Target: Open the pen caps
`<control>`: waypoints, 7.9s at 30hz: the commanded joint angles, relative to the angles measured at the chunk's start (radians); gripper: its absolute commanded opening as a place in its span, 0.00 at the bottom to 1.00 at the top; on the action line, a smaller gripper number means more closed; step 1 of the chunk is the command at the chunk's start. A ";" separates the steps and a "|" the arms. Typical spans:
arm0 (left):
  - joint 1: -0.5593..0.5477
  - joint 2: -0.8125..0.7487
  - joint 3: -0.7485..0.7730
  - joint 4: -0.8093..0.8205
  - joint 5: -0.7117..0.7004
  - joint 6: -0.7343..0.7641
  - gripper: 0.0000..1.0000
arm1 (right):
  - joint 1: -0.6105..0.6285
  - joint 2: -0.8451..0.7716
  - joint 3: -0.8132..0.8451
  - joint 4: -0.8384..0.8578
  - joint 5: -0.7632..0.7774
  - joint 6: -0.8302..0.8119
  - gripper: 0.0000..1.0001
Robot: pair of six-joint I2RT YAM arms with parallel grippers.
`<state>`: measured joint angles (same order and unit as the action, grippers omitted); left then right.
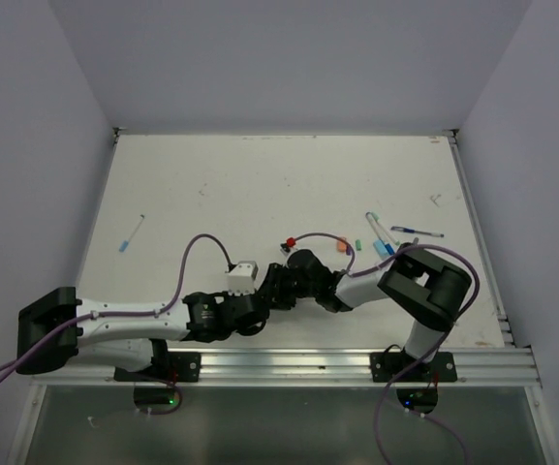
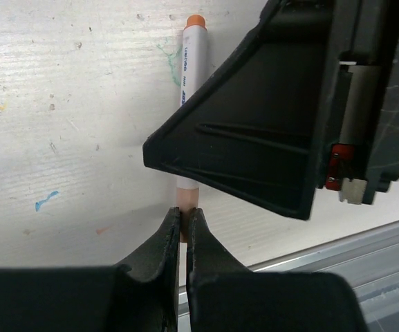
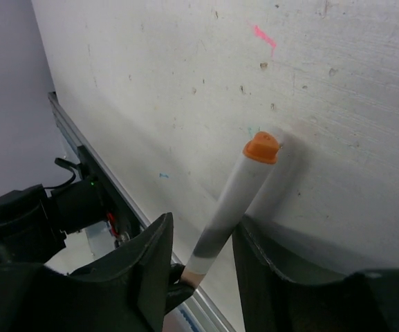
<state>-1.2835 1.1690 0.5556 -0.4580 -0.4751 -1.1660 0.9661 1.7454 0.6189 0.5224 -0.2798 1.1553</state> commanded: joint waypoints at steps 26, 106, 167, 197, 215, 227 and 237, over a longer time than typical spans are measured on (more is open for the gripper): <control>-0.010 -0.028 -0.034 0.108 0.009 0.061 0.45 | 0.003 -0.168 -0.015 -0.030 0.044 -0.080 0.00; 0.443 0.291 0.483 0.285 0.424 0.554 0.00 | -0.168 -0.317 0.119 -0.901 0.361 -0.522 0.04; 0.527 0.850 0.776 0.374 0.718 0.578 0.37 | -0.750 -0.164 0.549 -1.205 0.514 -0.711 0.50; 0.541 0.608 0.607 0.487 0.826 0.563 0.41 | -0.690 -0.282 0.212 -0.995 0.215 -0.577 0.39; 0.541 0.440 0.498 0.478 0.819 0.574 0.43 | -0.664 -0.121 0.240 -0.903 0.238 -0.572 0.36; 0.543 0.406 0.457 0.472 0.810 0.580 0.43 | -0.534 -0.026 0.357 -0.897 0.241 -0.505 0.31; 0.543 0.402 0.443 0.472 0.810 0.585 0.43 | -0.512 0.038 0.445 -0.912 0.315 -0.509 0.33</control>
<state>-0.7467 1.6085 1.0149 -0.0063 0.3290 -0.6056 0.4511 1.7447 1.0172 -0.3744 -0.0387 0.6476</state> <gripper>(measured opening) 0.432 0.323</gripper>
